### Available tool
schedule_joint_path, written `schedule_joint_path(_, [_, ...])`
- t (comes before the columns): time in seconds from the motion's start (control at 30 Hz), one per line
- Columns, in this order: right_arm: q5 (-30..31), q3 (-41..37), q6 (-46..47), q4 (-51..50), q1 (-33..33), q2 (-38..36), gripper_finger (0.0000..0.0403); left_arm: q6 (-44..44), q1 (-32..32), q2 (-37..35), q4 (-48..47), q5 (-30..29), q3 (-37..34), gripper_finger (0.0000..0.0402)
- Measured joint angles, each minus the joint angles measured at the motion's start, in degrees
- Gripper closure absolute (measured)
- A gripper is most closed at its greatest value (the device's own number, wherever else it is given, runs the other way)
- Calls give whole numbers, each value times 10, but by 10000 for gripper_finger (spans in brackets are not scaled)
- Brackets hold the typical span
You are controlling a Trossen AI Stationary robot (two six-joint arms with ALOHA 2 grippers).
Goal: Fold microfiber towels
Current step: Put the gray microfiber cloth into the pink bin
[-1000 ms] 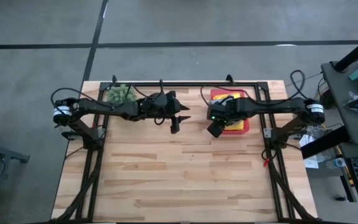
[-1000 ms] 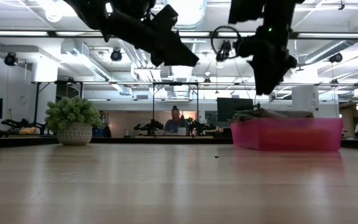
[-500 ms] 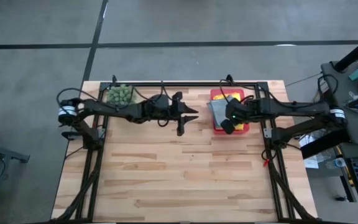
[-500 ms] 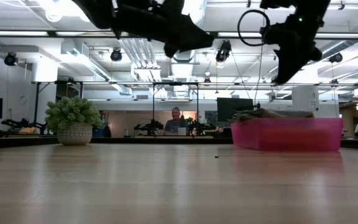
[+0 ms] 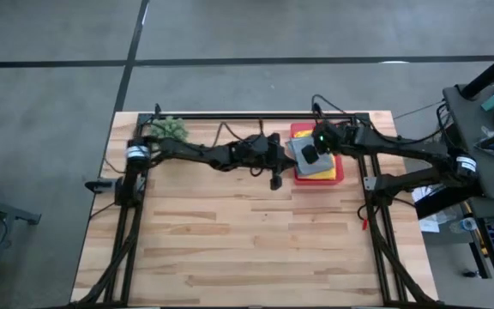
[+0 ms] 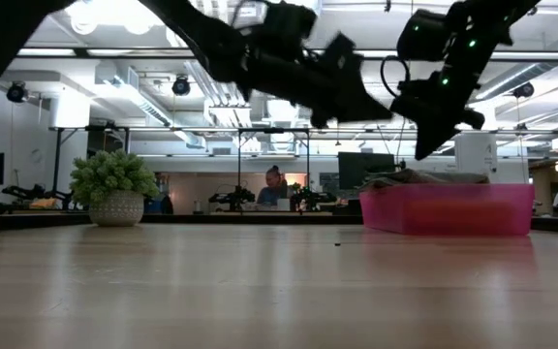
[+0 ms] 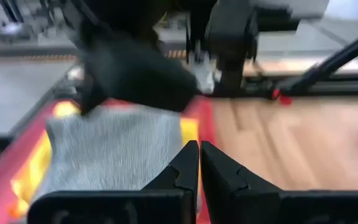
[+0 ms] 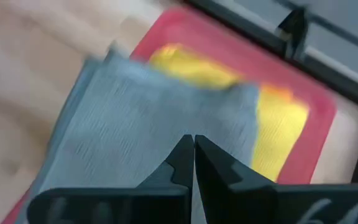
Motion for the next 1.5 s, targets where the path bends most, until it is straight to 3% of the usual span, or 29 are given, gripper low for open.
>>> schedule_joint_path(0.2, [-3, -2, -56, 71, -64, 42, 394, -3, 0, 84, 1, 0, 62, 401])
schedule_joint_path(0.53, [32, -3, -76, 74, -81, 110, 394, -4, 0, 172, -2, -1, 123, 401])
schedule_joint_path(0.73, [69, -3, -70, 52, -81, 117, 394, -5, 0, 177, -23, -1, 124, 402])
schedule_joint_path(1.07, [66, 8, -61, 37, -79, 82, 394, -5, 1, 165, -45, -2, 123, 402])
schedule_joint_path(1.27, [21, 27, -68, 36, -67, 42, 394, -3, 1, 124, -74, -2, 122, 402])
schedule_joint_path(1.5, [-113, 21, -73, 115, -45, 29, 394, 42, 1, 52, -180, -11, 103, 401])
